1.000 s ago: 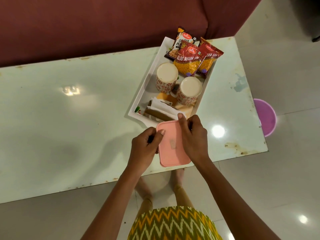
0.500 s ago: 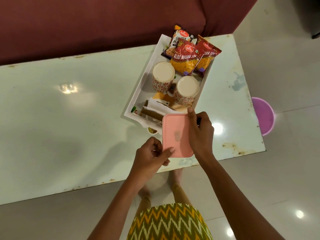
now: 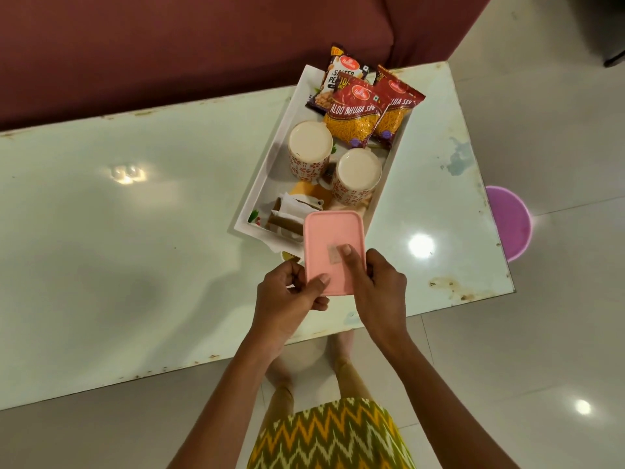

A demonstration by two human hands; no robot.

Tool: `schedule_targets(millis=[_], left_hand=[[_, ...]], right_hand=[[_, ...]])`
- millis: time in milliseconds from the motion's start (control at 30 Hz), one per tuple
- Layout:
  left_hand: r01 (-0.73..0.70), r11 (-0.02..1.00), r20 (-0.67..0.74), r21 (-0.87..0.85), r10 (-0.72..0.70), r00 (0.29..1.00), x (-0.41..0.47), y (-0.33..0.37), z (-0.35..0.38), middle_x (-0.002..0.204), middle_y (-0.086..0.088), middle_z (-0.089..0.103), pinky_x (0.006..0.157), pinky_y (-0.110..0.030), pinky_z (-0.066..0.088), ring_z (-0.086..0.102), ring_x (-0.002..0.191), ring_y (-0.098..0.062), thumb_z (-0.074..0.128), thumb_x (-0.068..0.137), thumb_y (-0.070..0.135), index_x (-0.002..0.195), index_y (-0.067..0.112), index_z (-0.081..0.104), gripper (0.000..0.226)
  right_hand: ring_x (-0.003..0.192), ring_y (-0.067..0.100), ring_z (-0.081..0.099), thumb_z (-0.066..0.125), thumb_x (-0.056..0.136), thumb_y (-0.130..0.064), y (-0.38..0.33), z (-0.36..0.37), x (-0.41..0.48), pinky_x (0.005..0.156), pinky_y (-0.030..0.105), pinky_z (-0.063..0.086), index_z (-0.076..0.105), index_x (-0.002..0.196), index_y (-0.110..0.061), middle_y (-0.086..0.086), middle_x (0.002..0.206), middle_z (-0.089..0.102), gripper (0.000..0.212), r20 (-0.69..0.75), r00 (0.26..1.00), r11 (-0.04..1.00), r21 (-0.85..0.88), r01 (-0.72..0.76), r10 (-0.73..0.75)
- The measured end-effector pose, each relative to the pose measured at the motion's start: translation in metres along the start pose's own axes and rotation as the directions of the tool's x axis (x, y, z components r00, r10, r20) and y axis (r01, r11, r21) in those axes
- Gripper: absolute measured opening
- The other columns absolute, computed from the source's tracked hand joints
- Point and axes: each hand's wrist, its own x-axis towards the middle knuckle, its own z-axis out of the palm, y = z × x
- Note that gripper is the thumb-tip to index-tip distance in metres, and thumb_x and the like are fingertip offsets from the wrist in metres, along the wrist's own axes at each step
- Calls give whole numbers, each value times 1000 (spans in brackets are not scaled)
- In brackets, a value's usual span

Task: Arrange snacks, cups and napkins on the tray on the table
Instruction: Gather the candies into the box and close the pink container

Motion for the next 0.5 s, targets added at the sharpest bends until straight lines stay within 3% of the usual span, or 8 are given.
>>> schedule_targets(millis=[100, 233, 300, 367, 433, 500], left_hand=[[-3, 999, -11, 44, 3, 1000, 3, 2, 9, 70, 3, 68, 64, -29, 59, 70, 57, -14, 72, 74, 29, 78, 9, 59, 25], [51, 996, 56, 75, -55, 997, 7, 3, 28, 74, -1, 68, 77, -40, 58, 71, 73, -18, 73, 71, 36, 76, 14, 55, 29], [90, 993, 88, 77, -96, 991, 7, 4, 38, 80, -2, 67, 84, -44, 55, 69, 83, -23, 72, 71, 43, 81, 13, 56, 35], [90, 988, 90, 123, -101, 991, 8, 4, 49, 88, -2, 68, 82, -34, 54, 66, 90, -20, 67, 73, 48, 84, 16, 57, 36], [74, 978, 69, 193, -89, 994, 8, 4, 58, 91, 1, 68, 69, -18, 46, 62, 89, -13, 63, 76, 50, 84, 20, 57, 32], [73, 972, 60, 223, -89, 994, 8, 4, 66, 90, 3, 69, 60, -11, 39, 60, 87, -8, 61, 78, 48, 84, 19, 57, 30]], right_hand=[[48, -7, 55, 50, 83, -53, 6, -7, 5, 35, 9, 32, 41, 61, -24, -9, 50, 49, 38, -25, 1000, 1000, -6, -16, 16], [47, 15, 55, 37, 82, -60, 23, -32, 14, 43, 32, 47, 39, 65, -25, -2, 54, 51, 38, 19, 1000, 993, -119, -20, 23], [50, 24, 58, 34, 82, -60, 38, -49, 20, 46, 36, 50, 37, 67, -26, 0, 56, 53, 38, 17, 998, 976, -210, -50, 55], [52, 28, 59, 34, 86, -58, 59, -68, 29, 49, 38, 50, 37, 71, -20, 5, 58, 54, 41, -13, 995, 951, -293, -96, 96], [55, 32, 60, 37, 91, -50, 82, -86, 40, 54, 44, 53, 40, 78, -10, 11, 63, 57, 42, -32, 989, 921, -361, -144, 143], [59, 36, 61, 39, 93, -45, 101, -101, 51, 57, 48, 54, 40, 82, -5, 17, 68, 60, 42, -32, 982, 905, -383, -185, 188]])
